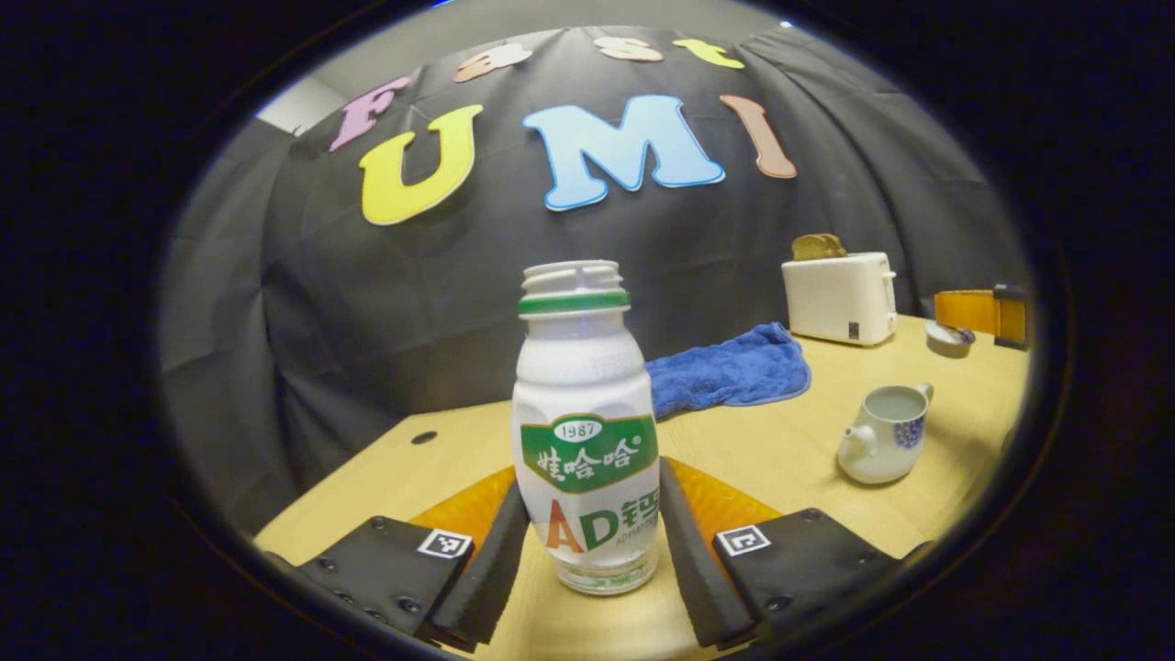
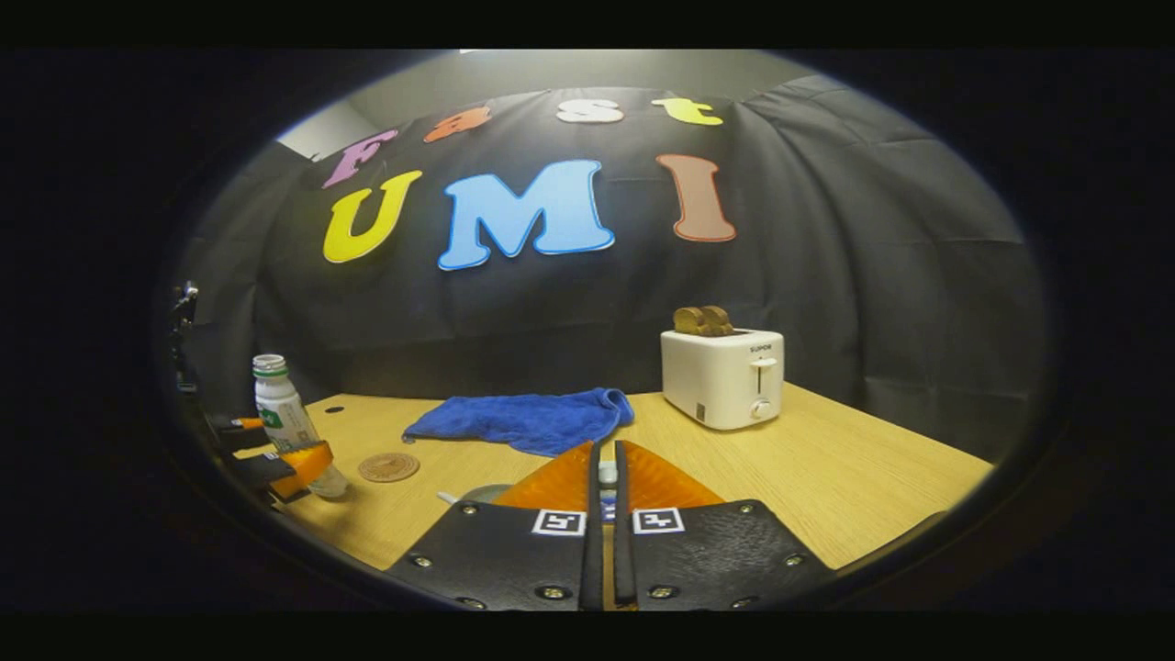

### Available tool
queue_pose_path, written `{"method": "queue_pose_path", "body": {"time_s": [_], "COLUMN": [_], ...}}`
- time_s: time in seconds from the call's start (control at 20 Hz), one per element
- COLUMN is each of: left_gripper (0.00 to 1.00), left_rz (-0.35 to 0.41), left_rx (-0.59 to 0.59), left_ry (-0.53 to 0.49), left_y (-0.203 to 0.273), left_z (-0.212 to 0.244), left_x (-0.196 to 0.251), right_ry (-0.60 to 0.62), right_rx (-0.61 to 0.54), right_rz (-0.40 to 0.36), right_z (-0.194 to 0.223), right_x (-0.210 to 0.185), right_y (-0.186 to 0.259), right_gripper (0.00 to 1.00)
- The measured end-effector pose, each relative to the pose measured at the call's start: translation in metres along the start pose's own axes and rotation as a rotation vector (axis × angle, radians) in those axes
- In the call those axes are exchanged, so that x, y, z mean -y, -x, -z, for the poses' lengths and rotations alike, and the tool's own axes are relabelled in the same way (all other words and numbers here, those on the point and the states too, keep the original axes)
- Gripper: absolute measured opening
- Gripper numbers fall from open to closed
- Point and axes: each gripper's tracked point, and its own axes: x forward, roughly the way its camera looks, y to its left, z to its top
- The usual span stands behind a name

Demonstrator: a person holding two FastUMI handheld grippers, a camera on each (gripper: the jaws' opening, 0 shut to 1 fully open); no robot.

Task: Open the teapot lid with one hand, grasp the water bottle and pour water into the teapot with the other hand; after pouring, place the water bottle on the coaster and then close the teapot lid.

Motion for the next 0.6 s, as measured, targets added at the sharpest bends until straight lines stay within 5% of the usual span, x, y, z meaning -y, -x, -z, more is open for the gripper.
{"method": "queue_pose_path", "body": {"time_s": [0.6], "left_gripper": [0.87], "left_rz": [-0.022], "left_rx": [0.027], "left_ry": [-0.622], "left_y": [-0.018], "left_z": [-0.030], "left_x": [0.021], "right_ry": [-0.010], "right_rx": [0.000], "right_rz": [0.046], "right_z": [0.007], "right_x": [0.037], "right_y": [0.012], "right_gripper": [0.05]}}
